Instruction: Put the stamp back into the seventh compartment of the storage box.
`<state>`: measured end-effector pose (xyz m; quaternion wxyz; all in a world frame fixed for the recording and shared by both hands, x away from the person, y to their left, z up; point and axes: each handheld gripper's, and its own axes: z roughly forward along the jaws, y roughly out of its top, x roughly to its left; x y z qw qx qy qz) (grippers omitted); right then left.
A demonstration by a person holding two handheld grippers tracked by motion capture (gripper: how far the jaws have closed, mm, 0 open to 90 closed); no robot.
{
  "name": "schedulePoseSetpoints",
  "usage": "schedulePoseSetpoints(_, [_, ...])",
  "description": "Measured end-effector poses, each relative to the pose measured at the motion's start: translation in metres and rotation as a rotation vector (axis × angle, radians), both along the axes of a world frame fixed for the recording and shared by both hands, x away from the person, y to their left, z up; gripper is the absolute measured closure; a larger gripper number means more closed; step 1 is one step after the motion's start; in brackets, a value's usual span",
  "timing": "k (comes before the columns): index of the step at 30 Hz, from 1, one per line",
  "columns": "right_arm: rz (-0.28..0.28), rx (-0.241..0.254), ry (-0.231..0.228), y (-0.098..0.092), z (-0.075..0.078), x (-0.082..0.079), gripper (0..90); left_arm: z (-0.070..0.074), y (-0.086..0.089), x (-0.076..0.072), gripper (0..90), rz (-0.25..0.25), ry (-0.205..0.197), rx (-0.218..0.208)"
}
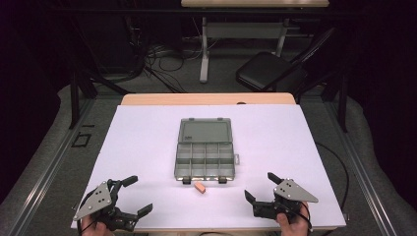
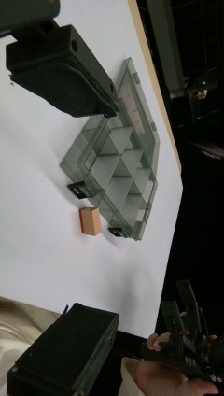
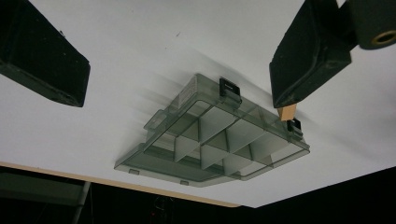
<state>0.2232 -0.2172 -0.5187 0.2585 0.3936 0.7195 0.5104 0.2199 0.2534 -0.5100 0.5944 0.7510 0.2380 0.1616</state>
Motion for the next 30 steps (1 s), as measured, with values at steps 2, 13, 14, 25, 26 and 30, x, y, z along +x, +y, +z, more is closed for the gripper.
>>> schedulePoseSetpoints(2, [0.007,-0.001,0.000,0.001,0.000,0.001,4.9,0.000,0.000,0.000,2.8,-0.002,0.004,0.003])
schedulePoseSetpoints(13, [0.019,-0.024,0.023,0.006,-0.001,0.002,4.9,-0.001,-0.001,0.001,3.3,-0.002,0.011,0.019])
schedulePoseSetpoints(14, [0.020,-0.024,0.027,0.006,0.000,0.002,4.9,-0.001,-0.001,0.001,3.3,-0.003,0.011,0.019])
schedulePoseSetpoints(25, [0.046,-0.047,0.042,0.020,0.005,0.007,4.9,-0.002,0.001,0.000,3.3,0.005,0.017,0.015])
schedulePoseSetpoints(26, [0.058,-0.053,0.047,0.023,0.006,0.009,4.9,-0.003,0.002,0.000,3.3,0.001,0.020,0.020])
schedulePoseSetpoints(30, [0.091,-0.070,0.064,0.032,0.006,0.014,4.9,-0.003,0.002,-0.002,3.3,0.001,0.024,0.026])
